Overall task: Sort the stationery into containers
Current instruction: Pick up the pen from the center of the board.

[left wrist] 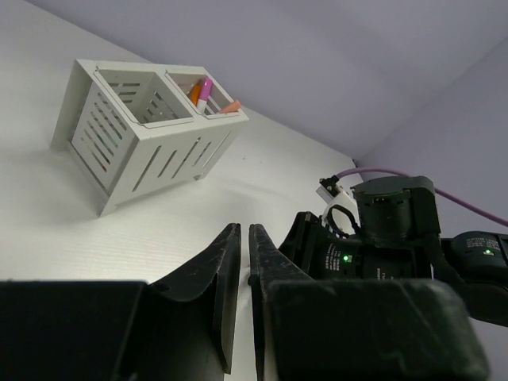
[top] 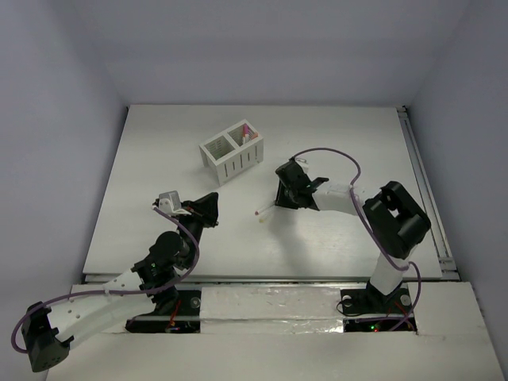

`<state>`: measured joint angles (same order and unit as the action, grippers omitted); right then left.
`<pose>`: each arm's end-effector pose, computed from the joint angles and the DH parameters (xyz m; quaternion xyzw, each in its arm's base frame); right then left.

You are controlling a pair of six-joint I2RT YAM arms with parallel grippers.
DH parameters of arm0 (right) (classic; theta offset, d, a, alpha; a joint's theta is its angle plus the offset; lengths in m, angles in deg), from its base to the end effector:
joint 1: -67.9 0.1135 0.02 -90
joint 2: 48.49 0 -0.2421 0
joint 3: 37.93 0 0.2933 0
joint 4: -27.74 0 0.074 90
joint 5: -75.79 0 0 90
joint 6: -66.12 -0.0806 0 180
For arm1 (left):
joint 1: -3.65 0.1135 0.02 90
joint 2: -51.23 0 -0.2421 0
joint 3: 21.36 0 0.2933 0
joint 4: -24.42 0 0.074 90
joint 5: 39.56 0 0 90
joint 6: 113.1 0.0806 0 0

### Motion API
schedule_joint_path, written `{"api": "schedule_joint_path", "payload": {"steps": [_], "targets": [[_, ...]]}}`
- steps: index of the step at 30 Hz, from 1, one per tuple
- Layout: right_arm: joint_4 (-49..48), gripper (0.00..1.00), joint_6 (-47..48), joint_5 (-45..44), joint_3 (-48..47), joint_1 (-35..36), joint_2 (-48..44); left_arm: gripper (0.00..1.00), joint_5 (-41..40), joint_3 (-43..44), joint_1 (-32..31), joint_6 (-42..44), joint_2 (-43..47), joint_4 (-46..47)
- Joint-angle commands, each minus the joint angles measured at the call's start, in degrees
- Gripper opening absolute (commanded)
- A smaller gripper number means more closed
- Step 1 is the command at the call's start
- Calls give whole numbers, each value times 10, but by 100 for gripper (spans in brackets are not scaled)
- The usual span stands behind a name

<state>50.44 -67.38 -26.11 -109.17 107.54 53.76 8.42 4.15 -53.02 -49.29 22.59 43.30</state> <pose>0.3288 0.2508 0.0758 0.0641 0.9435 0.1318 0.2971 0.1710 -0.1619 0.2499 -0.1277 0.6188 -0.3303 0.7012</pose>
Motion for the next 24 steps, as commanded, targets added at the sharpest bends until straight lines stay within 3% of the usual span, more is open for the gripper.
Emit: {"api": "schedule_joint_path", "payload": {"steps": [1,3,8,11,16,24], "targets": [[50,33,36,-49,-17,5,29,7,3,3,-3,-1,8,28],[69,26,58,-66,-28,5,34,7,3,3,-3,-2,8,29],[104,25,106,-84,-57,5,44,7,4,3,-3,-2,5,29],[128,38,119,-93,-77,5,57,7,3,3,-3,-2,5,30],[154,38,134,-91,-95,5,77,7,2,3,-3,-3,5,31],[183,10,142,-114,-99,5,78,7,2,3,-3,-3,8,30]]}}
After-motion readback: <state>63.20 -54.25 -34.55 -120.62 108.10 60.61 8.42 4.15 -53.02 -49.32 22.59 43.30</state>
